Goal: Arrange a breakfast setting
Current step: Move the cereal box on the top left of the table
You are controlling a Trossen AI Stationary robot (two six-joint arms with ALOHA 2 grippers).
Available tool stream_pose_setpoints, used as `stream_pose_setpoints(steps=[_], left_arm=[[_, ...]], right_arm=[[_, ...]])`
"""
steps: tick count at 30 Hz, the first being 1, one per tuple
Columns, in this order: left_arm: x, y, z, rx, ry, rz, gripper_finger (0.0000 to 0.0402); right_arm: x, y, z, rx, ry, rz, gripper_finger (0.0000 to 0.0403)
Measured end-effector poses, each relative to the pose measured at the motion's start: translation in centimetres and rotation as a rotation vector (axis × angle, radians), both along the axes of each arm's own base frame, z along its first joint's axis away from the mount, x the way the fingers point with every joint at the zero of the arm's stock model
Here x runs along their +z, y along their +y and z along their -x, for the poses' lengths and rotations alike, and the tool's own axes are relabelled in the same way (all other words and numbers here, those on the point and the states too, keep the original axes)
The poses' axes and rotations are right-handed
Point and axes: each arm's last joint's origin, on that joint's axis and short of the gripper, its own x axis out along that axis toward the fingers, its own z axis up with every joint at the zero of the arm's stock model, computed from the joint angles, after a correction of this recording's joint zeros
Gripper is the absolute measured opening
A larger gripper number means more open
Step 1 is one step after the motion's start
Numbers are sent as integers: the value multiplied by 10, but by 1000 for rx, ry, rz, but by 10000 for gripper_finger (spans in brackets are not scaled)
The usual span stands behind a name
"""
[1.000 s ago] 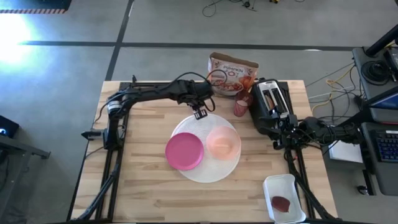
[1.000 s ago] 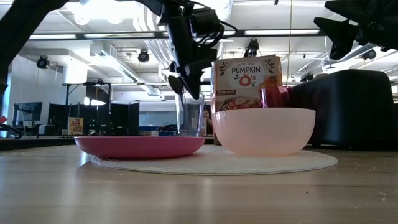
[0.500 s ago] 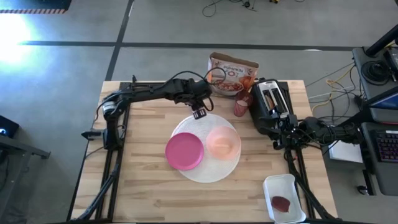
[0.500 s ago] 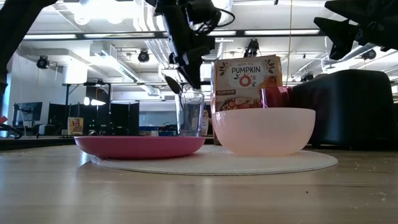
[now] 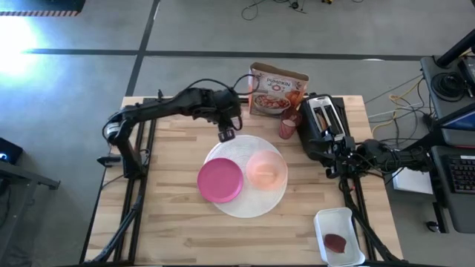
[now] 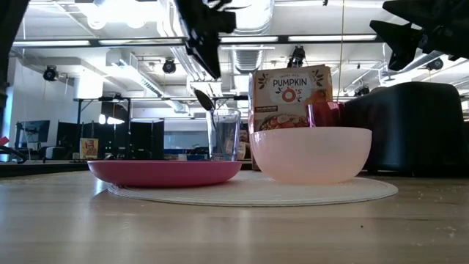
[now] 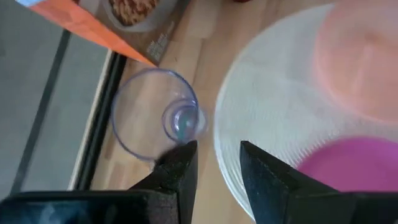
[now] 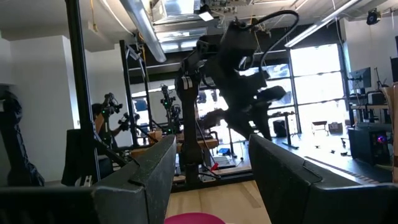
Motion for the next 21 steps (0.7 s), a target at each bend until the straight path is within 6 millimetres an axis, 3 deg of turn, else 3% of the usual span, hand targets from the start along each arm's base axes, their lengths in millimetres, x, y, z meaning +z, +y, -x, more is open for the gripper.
stream_pose_setpoints(steps=[8, 14, 21], left_arm=[[12, -16, 55, 55, -114, 6, 103], [2, -26, 90, 86, -299, -15, 103], [-18, -34, 118, 106, -467, -33, 103]], right_arm=[[-1, 0, 0, 2, 9, -4, 192], [-3, 0, -1, 0, 35, 1, 192], [-4, 0, -1, 0, 45, 1, 192]])
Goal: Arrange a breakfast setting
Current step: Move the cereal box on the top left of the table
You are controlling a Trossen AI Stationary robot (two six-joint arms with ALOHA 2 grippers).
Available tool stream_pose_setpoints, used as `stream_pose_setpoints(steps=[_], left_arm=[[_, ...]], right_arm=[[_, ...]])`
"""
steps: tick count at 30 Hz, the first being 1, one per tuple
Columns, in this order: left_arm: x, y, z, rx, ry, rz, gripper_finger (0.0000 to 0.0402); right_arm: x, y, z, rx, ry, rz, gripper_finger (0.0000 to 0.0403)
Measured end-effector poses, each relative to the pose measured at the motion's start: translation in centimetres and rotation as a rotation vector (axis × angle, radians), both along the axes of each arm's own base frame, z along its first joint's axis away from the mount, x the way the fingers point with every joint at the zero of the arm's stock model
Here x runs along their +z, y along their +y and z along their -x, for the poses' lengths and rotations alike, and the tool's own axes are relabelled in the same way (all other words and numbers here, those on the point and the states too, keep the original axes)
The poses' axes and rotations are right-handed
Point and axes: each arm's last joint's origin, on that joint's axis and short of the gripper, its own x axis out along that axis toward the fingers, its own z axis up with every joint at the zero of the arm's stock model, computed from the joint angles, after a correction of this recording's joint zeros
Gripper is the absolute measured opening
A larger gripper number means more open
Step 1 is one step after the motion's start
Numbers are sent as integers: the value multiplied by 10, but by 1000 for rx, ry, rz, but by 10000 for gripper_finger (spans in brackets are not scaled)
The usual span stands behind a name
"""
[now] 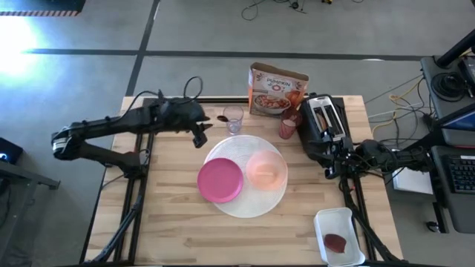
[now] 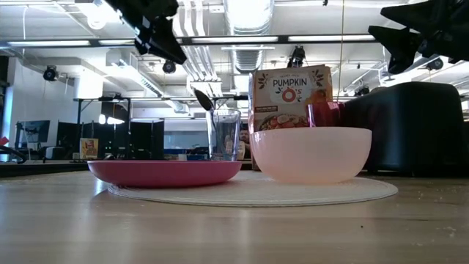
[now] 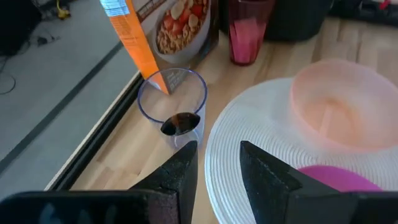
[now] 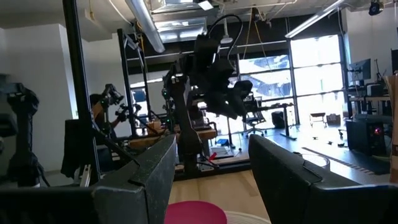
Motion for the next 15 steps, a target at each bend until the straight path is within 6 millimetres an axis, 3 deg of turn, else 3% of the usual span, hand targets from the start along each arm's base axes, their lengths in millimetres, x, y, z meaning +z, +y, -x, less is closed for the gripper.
stream_pose_setpoints(steps=[7, 15], left_arm=[[-22, -4, 15, 45, -80, 45, 103], [-50, -5, 18, 82, -124, 91, 103]], right_arm=[[0, 0, 0, 0, -1, 0, 192], [6, 0, 2, 14, -65, -42, 192]])
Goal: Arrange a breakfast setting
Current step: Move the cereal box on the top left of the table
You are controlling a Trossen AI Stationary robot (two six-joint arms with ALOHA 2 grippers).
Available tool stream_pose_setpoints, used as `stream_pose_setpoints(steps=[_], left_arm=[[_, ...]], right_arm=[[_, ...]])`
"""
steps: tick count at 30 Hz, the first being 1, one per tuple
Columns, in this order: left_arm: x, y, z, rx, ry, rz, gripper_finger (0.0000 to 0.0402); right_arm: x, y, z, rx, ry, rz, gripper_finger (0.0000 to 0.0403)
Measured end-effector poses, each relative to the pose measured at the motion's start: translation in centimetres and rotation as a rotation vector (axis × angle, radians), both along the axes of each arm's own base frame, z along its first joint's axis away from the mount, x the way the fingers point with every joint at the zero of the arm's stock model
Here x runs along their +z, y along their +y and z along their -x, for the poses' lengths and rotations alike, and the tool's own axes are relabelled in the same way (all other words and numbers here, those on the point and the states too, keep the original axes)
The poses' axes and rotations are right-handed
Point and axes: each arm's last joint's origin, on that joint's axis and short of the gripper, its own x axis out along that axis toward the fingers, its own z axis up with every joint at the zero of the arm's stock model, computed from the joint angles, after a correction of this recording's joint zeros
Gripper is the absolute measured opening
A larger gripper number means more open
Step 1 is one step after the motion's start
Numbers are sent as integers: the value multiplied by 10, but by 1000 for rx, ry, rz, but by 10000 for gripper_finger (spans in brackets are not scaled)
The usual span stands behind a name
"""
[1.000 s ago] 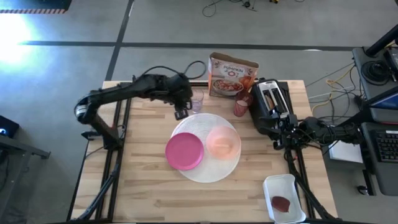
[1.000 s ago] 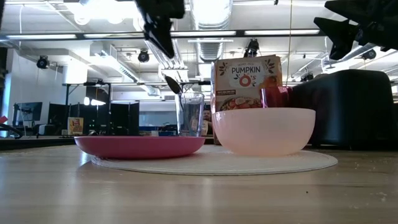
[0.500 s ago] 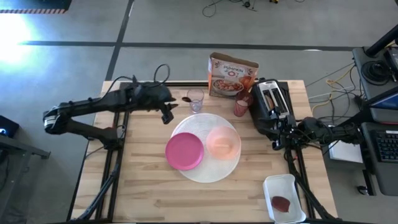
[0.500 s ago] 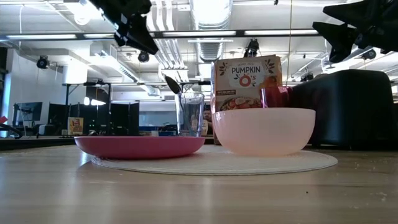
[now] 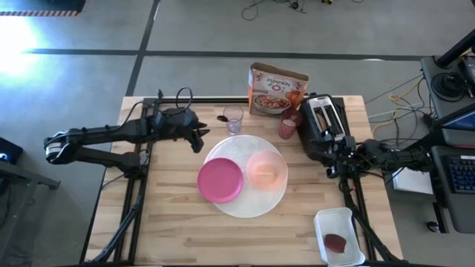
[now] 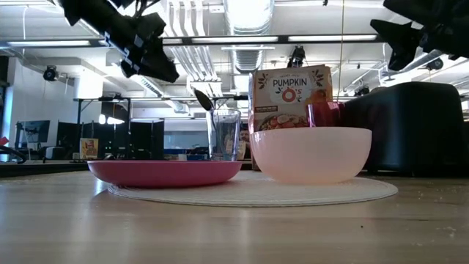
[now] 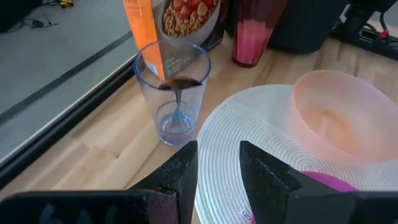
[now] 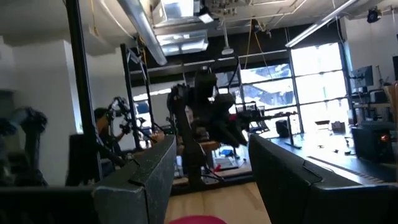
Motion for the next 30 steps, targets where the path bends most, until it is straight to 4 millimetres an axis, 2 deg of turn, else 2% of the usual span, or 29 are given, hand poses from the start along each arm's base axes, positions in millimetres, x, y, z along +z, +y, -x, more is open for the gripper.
stream_pose_setpoints(steps=[8, 16, 21, 27, 30], left_arm=[[-12, 1, -5, -5, -96, -36, 103], [-5, 2, -7, -32, -100, -113, 103], [-4, 3, -8, -31, -111, -126, 103], [-4, 5, -7, 26, -78, -189, 103], [-4, 5, -7, 31, -72, -198, 103]], right_arm=[[3, 0, 1, 3, -38, -28, 192], [10, -7, 5, -185, -104, -142, 192], [37, -7, 10, -198, -142, -149, 192], [57, -12, -1, -401, 157, -176, 192], [72, -12, -11, -455, 284, -134, 192]])
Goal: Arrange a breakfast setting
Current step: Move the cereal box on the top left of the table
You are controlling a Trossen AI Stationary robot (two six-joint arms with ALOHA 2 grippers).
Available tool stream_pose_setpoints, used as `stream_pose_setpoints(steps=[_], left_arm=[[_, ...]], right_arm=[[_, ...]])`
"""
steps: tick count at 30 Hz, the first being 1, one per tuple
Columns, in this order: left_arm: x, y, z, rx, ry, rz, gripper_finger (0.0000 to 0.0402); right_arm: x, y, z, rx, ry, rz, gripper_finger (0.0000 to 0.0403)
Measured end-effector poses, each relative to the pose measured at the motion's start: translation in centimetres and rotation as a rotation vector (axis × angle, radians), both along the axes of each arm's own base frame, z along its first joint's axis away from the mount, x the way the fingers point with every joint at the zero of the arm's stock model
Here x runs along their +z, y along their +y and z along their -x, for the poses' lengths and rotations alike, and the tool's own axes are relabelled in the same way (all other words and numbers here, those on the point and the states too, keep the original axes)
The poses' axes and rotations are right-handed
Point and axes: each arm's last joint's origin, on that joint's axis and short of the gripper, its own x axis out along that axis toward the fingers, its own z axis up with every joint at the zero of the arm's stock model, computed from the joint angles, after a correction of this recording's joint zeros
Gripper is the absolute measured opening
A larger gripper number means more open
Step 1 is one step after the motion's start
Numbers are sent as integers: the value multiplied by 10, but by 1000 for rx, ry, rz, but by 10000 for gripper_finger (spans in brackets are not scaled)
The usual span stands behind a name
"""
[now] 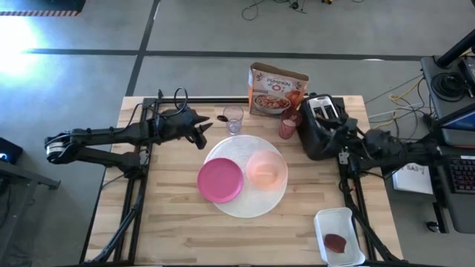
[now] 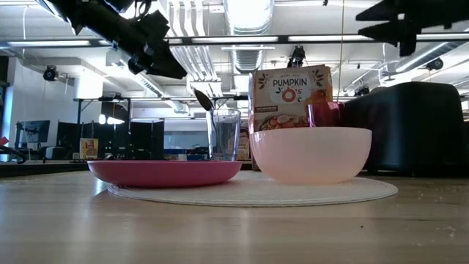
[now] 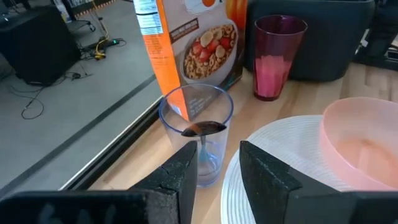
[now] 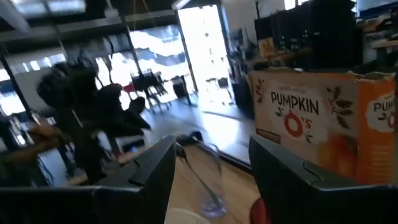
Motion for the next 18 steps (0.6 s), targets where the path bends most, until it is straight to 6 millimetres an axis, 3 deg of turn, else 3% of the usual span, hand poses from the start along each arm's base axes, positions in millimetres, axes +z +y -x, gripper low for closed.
stream_pose_setpoints(steps=[6, 9, 18], left_arm=[[-1, 0, 0, 0, 6, 2, 103], [-2, 0, 1, 0, 17, 6, 103], [-2, 0, 1, 0, 25, 8, 103]], right_arm=[[33, 1, -34, -13, 336, 109, 192], [45, -2, -40, -87, 483, 134, 192], [74, -22, -54, -256, 635, 76, 192]])
